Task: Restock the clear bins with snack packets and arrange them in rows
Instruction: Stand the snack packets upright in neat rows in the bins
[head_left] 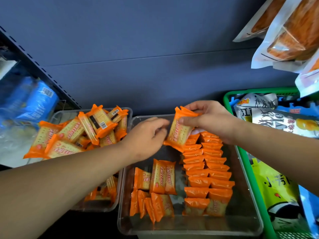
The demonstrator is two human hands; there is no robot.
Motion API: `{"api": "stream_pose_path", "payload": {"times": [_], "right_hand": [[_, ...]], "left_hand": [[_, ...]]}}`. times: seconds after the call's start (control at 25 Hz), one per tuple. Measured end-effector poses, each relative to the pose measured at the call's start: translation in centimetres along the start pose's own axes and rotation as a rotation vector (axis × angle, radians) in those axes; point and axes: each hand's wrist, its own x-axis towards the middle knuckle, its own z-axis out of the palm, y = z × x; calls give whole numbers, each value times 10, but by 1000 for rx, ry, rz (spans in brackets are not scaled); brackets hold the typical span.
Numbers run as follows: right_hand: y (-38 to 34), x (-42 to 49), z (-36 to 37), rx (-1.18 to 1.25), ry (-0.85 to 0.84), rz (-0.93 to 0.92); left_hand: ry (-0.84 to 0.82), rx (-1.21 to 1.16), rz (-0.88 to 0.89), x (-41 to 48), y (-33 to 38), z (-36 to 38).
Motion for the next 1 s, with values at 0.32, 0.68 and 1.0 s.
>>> {"api": "stream_pose_path", "payload": {"times": [0.32,0.68,1.0], "right_hand": [[11,1,-15,-96,166,-120],[5,9,-18,-124,145,-102],[5,3,-11,-169,69,-102]], "left_hand": [[-128,484,-74,25,-24,33],[173,322,-239,35,-32,31],[296,112,-342,39,-33,41]]}}
